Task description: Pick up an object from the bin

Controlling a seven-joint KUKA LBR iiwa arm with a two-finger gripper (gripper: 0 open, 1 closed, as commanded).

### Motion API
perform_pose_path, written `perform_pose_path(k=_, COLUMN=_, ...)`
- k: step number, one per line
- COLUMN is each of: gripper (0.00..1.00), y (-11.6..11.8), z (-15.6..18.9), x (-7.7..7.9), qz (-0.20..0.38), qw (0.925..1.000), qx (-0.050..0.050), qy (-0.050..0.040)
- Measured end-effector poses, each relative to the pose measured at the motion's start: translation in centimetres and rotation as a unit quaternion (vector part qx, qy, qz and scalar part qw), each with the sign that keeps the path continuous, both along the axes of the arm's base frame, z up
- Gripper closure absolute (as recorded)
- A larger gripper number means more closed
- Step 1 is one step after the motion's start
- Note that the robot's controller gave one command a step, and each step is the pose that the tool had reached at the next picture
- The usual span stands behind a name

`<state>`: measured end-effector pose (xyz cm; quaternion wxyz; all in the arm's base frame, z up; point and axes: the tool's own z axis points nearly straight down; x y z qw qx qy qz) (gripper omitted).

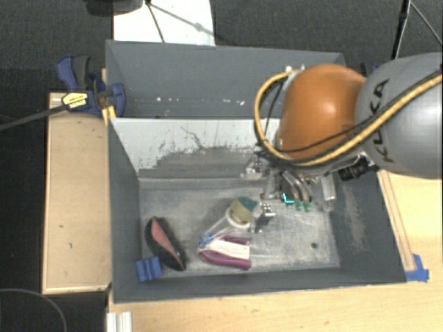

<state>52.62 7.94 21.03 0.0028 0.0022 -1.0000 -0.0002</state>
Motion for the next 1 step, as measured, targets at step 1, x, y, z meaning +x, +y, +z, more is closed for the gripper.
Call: perform_pose_path(k=1, gripper=0.0, y=-2.72, z=-13.69, x=3.54, qz=0.129, qw=0.9917, qx=0.0, qy=-0.0074)
